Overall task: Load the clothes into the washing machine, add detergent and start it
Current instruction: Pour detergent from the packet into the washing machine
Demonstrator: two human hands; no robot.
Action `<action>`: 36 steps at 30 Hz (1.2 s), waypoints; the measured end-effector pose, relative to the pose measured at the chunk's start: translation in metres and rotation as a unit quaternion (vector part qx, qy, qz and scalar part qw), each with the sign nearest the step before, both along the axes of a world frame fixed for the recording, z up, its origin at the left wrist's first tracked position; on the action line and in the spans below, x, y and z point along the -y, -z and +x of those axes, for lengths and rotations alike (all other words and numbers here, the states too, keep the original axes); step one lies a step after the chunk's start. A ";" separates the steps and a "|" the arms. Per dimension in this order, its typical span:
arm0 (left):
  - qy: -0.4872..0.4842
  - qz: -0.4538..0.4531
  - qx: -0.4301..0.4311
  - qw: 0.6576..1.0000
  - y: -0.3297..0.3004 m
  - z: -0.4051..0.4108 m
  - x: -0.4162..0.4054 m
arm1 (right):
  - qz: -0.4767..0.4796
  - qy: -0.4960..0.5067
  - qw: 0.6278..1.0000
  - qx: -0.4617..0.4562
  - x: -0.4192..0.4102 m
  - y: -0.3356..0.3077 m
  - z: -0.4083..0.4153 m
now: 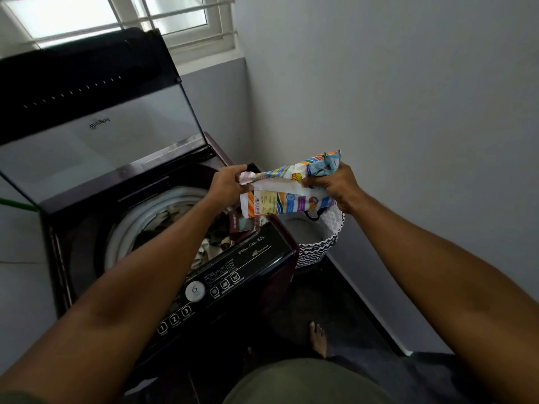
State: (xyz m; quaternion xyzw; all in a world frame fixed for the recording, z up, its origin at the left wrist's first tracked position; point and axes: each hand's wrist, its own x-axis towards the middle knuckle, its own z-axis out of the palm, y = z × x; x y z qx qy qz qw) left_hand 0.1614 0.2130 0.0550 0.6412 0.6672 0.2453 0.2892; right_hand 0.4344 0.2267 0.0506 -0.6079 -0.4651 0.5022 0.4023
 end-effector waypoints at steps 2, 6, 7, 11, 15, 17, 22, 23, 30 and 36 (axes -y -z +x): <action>0.002 0.003 0.004 1.000 0.000 0.001 0.002 | -0.001 0.001 1.000 0.004 -0.001 -0.003 0.001; 0.004 -0.021 0.014 1.000 0.001 0.002 0.005 | 0.005 0.000 1.000 0.023 -0.004 -0.008 0.001; 0.000 -0.025 0.019 1.000 0.001 0.002 0.005 | 0.010 0.000 1.000 0.028 -0.005 -0.008 0.001; 0.001 -0.016 0.028 0.999 0.005 -0.002 0.003 | 0.035 0.005 0.998 0.058 -0.005 -0.016 -0.006; 0.013 -0.013 0.062 0.998 0.007 -0.006 0.003 | 0.045 -0.002 0.996 0.075 -0.006 -0.020 -0.010; 0.011 -0.020 0.069 0.997 0.008 -0.007 0.004 | 0.045 -0.002 0.995 0.087 -0.008 -0.020 -0.010; 0.012 -0.014 0.058 0.998 0.012 -0.008 0.006 | 0.044 -0.010 0.993 0.111 -0.009 -0.022 -0.011; 0.013 -0.014 0.053 0.998 0.013 -0.010 0.006 | 0.048 -0.012 0.992 0.117 -0.009 -0.022 -0.012; 0.015 -0.021 0.030 0.999 0.017 -0.016 0.009 | 0.072 -0.034 0.984 0.158 -0.010 -0.027 -0.020; 0.019 -0.005 0.056 0.998 0.018 -0.018 0.011 | 0.082 -0.038 0.981 0.169 -0.011 -0.032 -0.024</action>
